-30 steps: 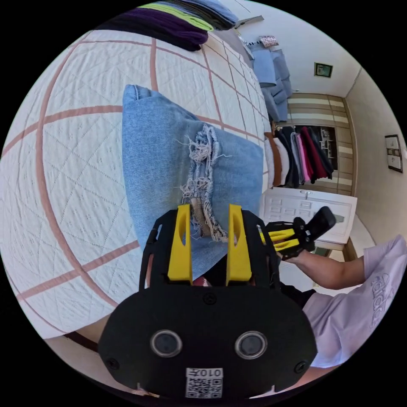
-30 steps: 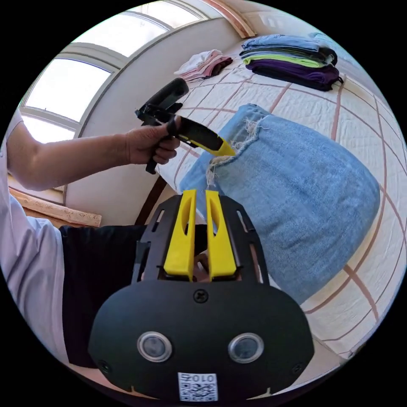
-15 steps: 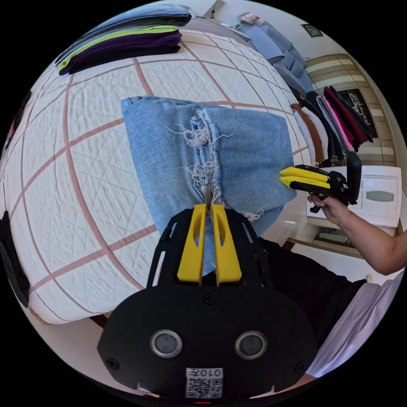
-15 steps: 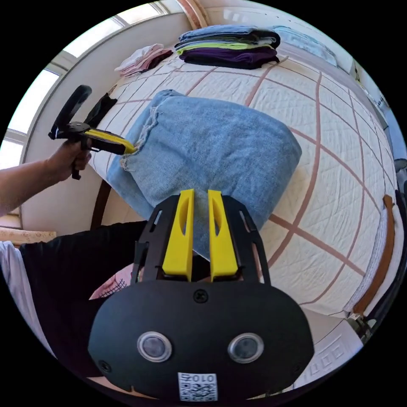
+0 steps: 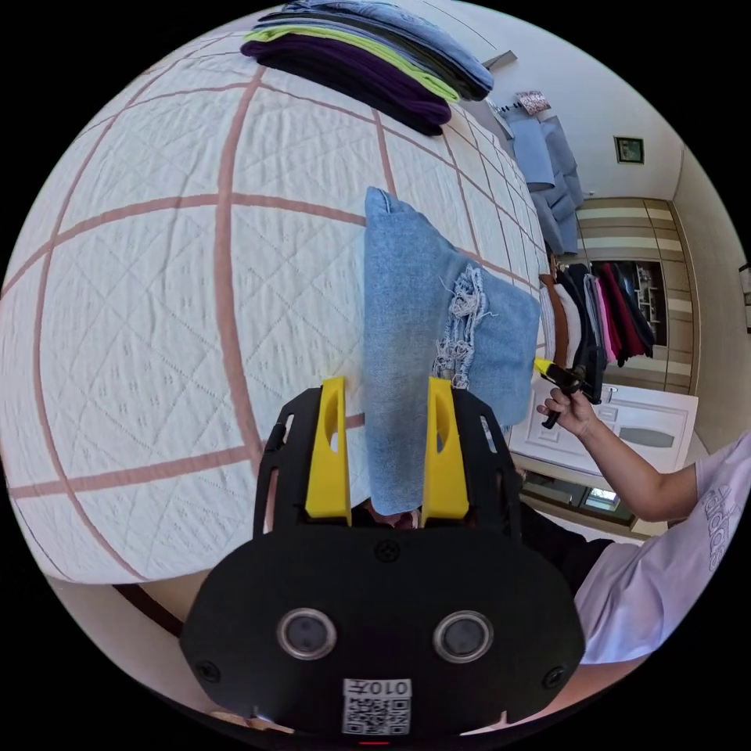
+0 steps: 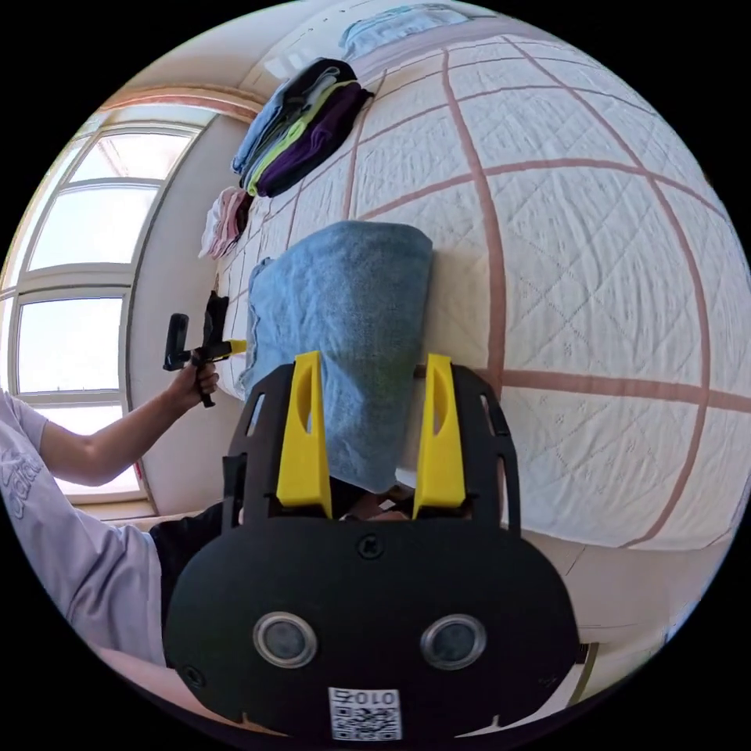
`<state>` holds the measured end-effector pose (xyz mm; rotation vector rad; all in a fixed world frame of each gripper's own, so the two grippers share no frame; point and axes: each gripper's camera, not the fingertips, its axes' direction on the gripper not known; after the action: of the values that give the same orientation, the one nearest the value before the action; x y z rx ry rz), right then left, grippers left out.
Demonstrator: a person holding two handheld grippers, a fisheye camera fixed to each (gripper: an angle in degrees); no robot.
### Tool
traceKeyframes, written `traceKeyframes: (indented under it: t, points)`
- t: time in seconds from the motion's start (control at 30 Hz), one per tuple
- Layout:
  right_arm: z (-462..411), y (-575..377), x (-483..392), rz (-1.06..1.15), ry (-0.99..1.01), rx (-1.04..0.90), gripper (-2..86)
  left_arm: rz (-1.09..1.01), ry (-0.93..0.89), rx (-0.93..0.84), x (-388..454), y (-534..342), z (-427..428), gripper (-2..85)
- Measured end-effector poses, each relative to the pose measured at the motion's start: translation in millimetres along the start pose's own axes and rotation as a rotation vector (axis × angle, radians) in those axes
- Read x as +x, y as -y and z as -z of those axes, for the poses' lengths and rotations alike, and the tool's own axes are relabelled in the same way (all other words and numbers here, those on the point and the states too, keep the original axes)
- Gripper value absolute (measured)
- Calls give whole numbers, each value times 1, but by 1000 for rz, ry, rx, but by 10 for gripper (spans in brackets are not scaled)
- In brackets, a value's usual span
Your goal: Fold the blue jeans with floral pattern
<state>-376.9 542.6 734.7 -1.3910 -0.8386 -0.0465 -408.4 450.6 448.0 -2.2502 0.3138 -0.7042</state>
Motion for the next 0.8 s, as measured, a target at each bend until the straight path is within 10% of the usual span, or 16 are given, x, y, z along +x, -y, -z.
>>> traceKeyframes:
  t: [0.8]
  points:
    - [-8, 103, -71, -39, 80, -235, 59, 126, -152, -97, -99, -75, 74, 62]
